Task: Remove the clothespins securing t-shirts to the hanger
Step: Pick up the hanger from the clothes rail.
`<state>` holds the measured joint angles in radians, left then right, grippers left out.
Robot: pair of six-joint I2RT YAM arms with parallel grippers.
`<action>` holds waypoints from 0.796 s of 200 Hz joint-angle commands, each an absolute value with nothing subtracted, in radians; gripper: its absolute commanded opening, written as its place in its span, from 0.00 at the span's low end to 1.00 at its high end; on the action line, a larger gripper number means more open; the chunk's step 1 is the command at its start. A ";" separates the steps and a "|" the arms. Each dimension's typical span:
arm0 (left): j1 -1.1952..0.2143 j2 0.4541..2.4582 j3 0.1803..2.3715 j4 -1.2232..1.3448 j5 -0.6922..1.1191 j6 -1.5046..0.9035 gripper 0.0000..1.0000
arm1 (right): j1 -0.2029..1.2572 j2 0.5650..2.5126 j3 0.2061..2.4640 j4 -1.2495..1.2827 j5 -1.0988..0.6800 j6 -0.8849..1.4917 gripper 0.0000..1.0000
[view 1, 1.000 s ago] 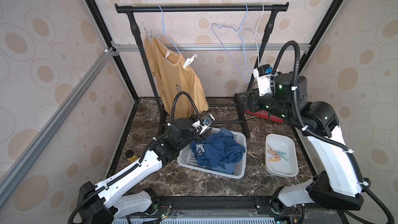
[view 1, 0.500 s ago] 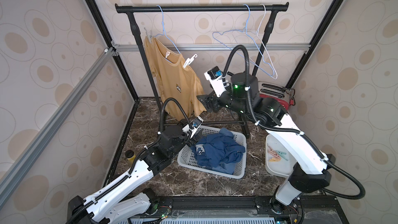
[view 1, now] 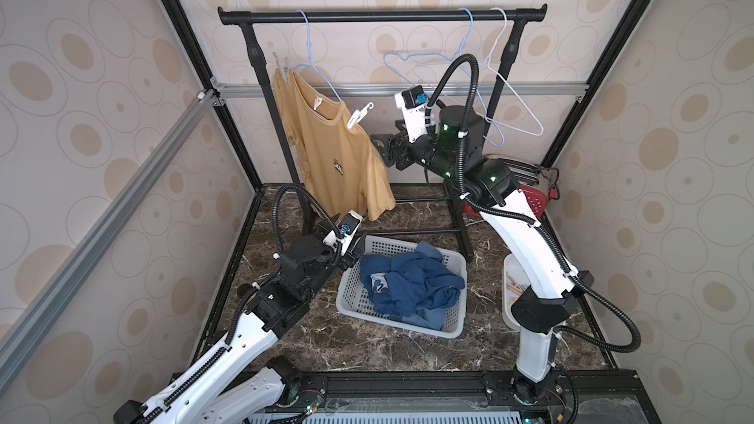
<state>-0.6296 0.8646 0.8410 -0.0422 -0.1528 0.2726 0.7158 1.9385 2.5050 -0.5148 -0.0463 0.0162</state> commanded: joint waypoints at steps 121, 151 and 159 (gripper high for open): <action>-0.613 0.793 0.905 0.068 -0.165 0.333 0.77 | 0.709 2.117 2.618 -0.388 -0.126 0.085 0.30; -0.613 0.778 0.897 0.050 -0.181 0.331 0.77 | 0.710 2.133 2.645 -0.396 -0.125 0.086 0.02; -0.613 0.774 0.894 0.048 -0.185 0.332 0.77 | 0.709 2.130 2.645 -0.396 -0.112 0.085 0.00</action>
<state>-0.6224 0.7986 0.8642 0.0441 -0.1635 0.3115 0.7113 2.1178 2.6148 -0.4236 -0.1280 0.0856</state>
